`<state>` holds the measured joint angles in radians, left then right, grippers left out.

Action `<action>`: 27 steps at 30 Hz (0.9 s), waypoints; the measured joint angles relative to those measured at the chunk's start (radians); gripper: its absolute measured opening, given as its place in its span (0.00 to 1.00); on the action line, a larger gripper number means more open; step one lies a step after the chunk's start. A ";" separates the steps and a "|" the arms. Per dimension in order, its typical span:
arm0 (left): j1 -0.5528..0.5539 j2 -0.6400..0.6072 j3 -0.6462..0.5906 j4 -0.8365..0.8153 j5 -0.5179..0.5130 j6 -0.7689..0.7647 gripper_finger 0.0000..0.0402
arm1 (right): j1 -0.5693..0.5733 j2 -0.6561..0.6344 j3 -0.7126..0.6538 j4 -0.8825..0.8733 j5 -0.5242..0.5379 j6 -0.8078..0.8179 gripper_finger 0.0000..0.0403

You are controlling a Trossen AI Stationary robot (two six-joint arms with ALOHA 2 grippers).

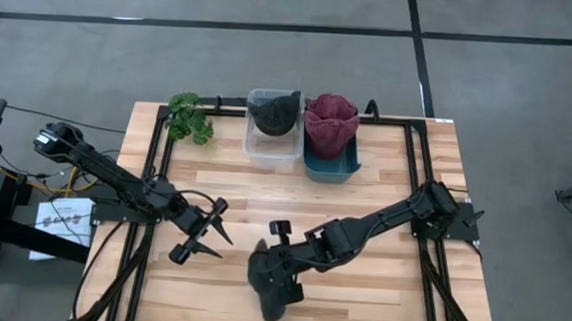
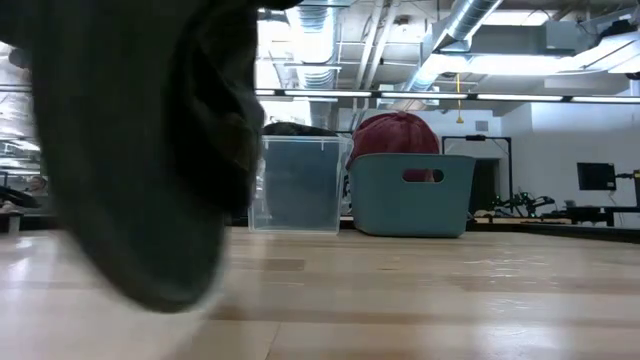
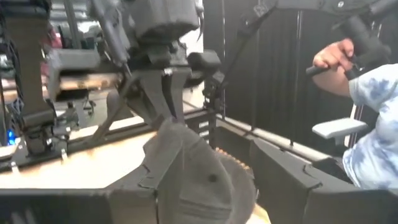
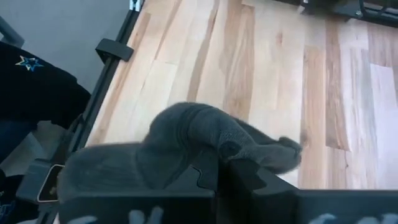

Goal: Pick & Place hat
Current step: Put the black cap into the transparent bin

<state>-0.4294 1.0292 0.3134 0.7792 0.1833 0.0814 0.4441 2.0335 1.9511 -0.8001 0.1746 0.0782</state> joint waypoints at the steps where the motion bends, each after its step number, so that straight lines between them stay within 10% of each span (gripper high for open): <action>1: 0.000 0.000 0.000 -0.012 0.000 0.000 0.45 | -0.004 0.000 0.000 0.001 -0.013 -0.002 0.00; 27: 0.131 0.242 0.000 0.122 0.104 -0.011 0.41 | -0.005 0.000 0.000 0.102 -0.206 -0.193 0.00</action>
<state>-0.2981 1.2710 0.3134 0.9013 0.2873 0.0704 0.4387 2.0335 1.9511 -0.6986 -0.0310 -0.1150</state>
